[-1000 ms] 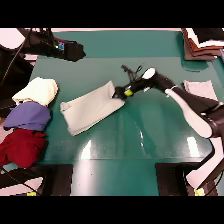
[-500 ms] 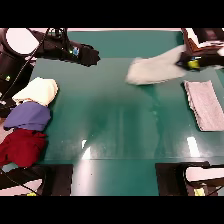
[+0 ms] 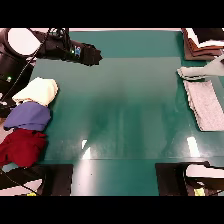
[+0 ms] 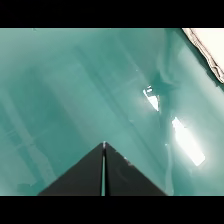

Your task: Fold the shirts.

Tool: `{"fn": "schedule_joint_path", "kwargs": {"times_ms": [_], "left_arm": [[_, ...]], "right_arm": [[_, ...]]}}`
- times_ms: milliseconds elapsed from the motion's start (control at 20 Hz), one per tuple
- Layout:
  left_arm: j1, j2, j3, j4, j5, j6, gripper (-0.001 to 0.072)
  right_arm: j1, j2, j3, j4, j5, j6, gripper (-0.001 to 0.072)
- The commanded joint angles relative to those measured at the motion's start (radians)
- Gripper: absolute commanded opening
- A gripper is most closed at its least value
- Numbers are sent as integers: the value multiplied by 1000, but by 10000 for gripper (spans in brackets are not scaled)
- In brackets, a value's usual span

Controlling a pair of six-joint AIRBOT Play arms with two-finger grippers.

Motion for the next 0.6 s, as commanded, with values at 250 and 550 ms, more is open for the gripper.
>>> {"fn": "schedule_joint_path", "kwargs": {"times_ms": [250, 550], "left_arm": [[-1, -1, 0, 0, -16, 2, 30], [-1, -1, 0, 4, -64, 3, 30]], "right_arm": [[-16, 153, -1, -12, 31, 10, 15], [-16, 190, -2, -129, 208, 56, 15]]}}
